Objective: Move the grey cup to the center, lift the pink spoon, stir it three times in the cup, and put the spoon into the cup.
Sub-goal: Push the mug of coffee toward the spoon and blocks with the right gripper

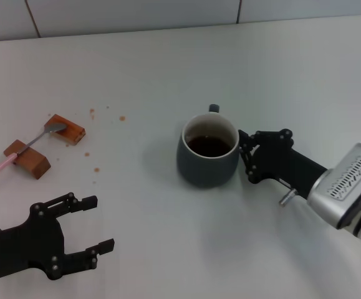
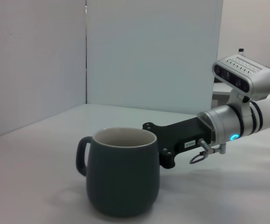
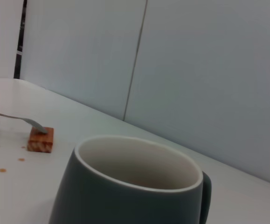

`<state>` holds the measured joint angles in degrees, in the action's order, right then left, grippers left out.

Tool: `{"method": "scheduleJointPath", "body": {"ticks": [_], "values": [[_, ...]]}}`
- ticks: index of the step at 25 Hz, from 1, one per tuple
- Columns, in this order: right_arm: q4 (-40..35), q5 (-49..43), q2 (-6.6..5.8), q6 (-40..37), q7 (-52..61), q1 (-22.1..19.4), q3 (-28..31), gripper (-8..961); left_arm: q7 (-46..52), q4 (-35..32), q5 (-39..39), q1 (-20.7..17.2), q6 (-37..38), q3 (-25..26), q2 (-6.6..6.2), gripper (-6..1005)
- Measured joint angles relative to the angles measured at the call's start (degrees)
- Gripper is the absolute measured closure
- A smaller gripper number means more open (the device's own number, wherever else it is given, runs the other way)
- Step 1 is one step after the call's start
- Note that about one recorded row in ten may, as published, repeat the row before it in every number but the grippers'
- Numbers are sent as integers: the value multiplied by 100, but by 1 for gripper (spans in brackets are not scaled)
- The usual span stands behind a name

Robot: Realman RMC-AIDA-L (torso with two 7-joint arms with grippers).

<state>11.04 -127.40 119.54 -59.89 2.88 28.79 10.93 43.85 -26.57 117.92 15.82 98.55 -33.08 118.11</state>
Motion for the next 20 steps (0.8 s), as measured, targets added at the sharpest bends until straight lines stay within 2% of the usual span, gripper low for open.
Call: {"method": "scheduleJointPath", "body": {"ticks": [6, 13, 20], "values": [[275, -3, 0, 355, -4, 283, 8, 904, 0, -6, 0, -2, 17, 3, 0, 203], [755, 3, 16, 1034, 13, 886, 24, 904, 0, -7, 1, -23, 17, 3, -3, 204], [1086, 31, 31, 1469, 44, 1299, 40, 905, 0, -6, 2, -23, 17, 3, -5, 204]]}}
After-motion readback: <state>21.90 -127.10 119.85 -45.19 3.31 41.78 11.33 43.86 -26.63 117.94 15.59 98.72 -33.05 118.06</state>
